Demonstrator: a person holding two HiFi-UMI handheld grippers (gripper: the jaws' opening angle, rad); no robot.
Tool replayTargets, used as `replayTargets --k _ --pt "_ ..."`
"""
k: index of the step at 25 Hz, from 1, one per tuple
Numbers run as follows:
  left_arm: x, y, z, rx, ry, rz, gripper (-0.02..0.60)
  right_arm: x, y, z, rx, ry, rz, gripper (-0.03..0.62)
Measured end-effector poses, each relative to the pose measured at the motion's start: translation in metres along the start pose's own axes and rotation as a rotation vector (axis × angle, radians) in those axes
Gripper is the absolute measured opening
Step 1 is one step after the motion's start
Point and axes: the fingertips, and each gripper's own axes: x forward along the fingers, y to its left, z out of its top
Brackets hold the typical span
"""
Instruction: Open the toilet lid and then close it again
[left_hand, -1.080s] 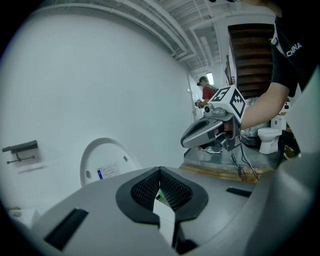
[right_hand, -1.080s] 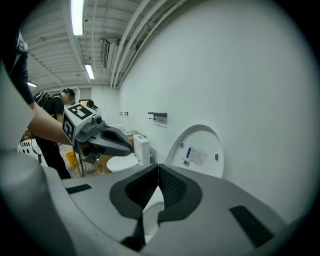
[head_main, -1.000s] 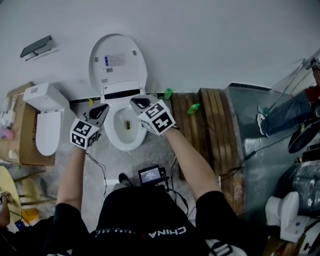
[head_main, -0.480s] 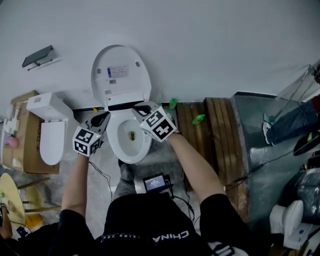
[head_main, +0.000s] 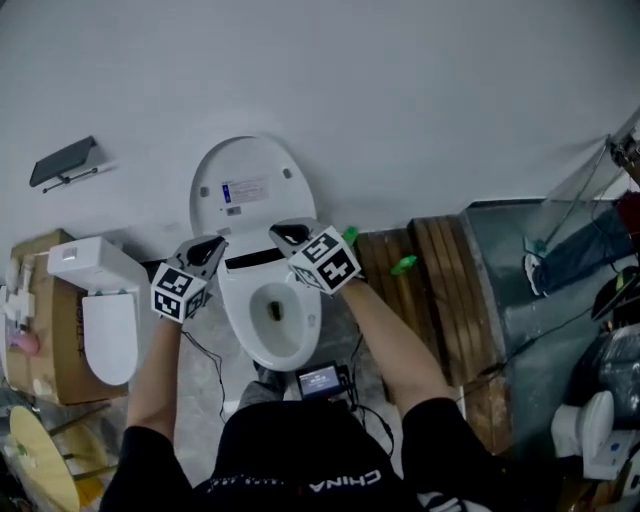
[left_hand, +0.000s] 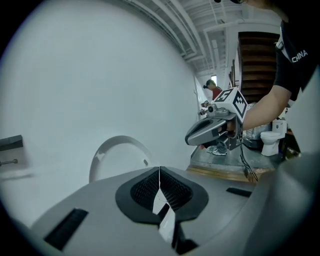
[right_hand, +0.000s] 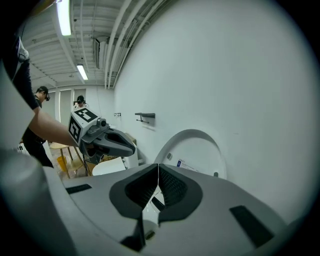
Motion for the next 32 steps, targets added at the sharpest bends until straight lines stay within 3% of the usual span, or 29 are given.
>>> replayTargets --k 6,11,15,18,24,28,32 --pt "0.014 0.056 0.003 0.009 0.016 -0.053 0.011 0.039 -0.026 0.02 0.021 0.02 -0.048 0.015" --pt "0.038 0.078 0.005 0.002 0.03 -0.093 0.011 0.058 -0.05 0.023 0.024 0.047 -0.037 0.015" --pt "0.059 0.101 0.018 0.006 0.031 -0.056 0.016 0.07 -0.075 0.035 0.004 0.048 0.01 0.015" --pt "0.074 0.117 0.03 0.0 0.037 -0.053 0.091 0.08 -0.095 0.049 -0.024 0.039 0.06 0.023" --pt "0.108 0.16 0.051 0.045 0.068 -0.034 0.203 0.11 -0.134 0.074 -0.076 0.064 0.154 0.146" --pt "0.129 0.188 0.058 0.082 0.1 -0.04 0.249 0.131 -0.156 0.09 -0.099 0.063 0.177 0.184" --pt "0.147 0.209 0.059 0.048 0.12 -0.071 0.259 0.154 -0.177 0.095 -0.128 0.102 0.202 0.225"
